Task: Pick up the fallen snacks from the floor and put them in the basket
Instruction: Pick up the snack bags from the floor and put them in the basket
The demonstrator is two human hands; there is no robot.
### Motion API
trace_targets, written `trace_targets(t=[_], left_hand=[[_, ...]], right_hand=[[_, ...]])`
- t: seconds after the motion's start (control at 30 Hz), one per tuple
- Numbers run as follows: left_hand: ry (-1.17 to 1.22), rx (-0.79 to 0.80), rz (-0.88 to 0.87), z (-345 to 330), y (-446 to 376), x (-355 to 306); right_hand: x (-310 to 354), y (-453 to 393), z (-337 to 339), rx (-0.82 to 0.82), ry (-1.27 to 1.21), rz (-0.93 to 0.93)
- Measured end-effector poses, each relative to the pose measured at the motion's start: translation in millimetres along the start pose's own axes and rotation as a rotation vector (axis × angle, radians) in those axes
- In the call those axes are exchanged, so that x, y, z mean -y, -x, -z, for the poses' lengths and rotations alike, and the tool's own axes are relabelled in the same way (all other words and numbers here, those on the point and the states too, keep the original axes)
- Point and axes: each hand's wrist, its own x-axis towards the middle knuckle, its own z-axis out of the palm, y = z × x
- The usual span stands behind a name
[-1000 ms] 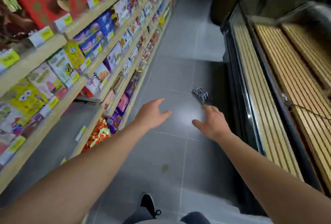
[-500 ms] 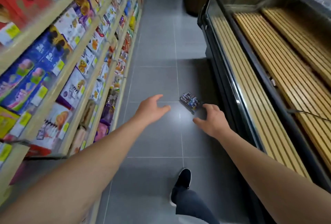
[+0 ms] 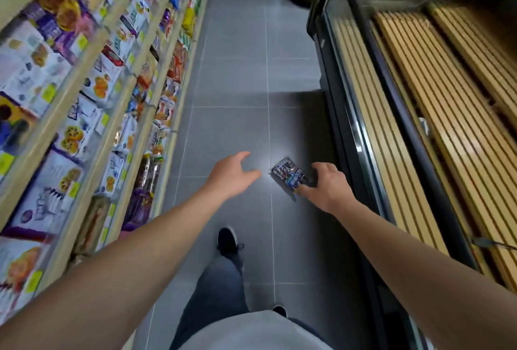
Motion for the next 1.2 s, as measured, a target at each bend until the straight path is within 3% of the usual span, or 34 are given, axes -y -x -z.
trace_targets(t=[0.33, 0.57, 0.87, 1.2], left_hand=[[-0.036, 0.131, -0.091, 56, -241, -23], [-0.096, 0.307, -0.078, 37, -355, -15], [-0.03, 0.398, 0.085, -83, -462, 33], [0.003, 0.457, 0.214, -286, -582, 143]], right_hand=[[54, -200, 33, 0.005, -0.023, -0.16], [57, -289, 18, 0.061, -0.162, -0.35], [-28, -386, -82, 0.207, -0.297, -0.595], [-174, -513, -274, 0.286, -0.409, -0.72]])
